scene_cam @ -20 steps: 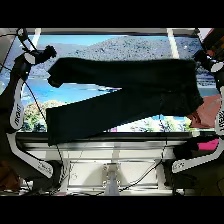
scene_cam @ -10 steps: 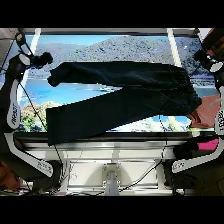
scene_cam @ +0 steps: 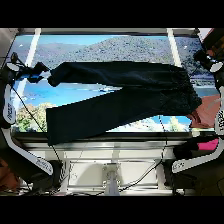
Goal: Fold the clothes and pants, and hang the long-sleeved shirts on hangers.
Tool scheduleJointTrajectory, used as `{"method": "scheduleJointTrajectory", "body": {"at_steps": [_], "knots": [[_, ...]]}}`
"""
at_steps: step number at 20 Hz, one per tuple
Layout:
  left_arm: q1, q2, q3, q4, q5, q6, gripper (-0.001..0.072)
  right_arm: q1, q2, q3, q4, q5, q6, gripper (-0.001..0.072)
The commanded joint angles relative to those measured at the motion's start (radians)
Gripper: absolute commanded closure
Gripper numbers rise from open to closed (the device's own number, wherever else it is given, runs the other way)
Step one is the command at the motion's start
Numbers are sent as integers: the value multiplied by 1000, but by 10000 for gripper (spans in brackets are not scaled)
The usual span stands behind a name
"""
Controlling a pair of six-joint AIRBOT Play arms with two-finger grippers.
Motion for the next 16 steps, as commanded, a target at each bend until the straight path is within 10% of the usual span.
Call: {"method": "scheduleJointTrajectory", "body": {"at_steps": [1,9,13,16], "knots": [[0,-59,0,-141,68,118,1,1,0,0,-2,32,-1,258],[-29,-117,0,-322,128,354,58,1,0,0,-2,73,-1,258],[-49,-110,0,-323,135,458,639,1,0,0,-2,89,-1,259],[-41,-72,0,-378,184,457,685,1,0,0,-2,89,-1,259]]}}
